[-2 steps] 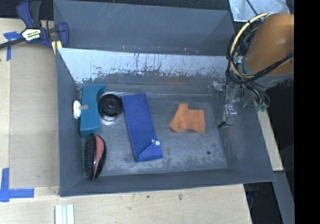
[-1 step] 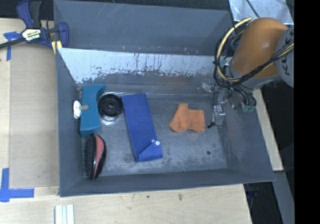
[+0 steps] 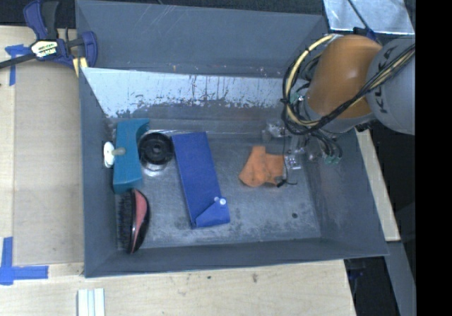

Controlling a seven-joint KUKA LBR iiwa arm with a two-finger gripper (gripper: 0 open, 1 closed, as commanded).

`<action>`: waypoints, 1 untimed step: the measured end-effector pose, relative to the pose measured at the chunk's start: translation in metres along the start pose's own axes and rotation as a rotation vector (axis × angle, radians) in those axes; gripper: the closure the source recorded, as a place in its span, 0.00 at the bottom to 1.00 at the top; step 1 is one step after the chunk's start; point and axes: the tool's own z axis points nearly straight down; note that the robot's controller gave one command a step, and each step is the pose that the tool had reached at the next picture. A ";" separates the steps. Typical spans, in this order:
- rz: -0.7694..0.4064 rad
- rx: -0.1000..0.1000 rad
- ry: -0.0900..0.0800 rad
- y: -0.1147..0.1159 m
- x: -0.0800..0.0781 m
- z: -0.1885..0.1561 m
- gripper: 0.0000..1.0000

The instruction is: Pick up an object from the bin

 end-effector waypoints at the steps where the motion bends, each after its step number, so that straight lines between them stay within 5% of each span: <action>1: 0.105 0.000 -0.001 0.010 0.008 0.026 1.00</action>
Offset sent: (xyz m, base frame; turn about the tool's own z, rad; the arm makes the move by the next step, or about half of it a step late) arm 0.0000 0.0000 0.0000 0.0000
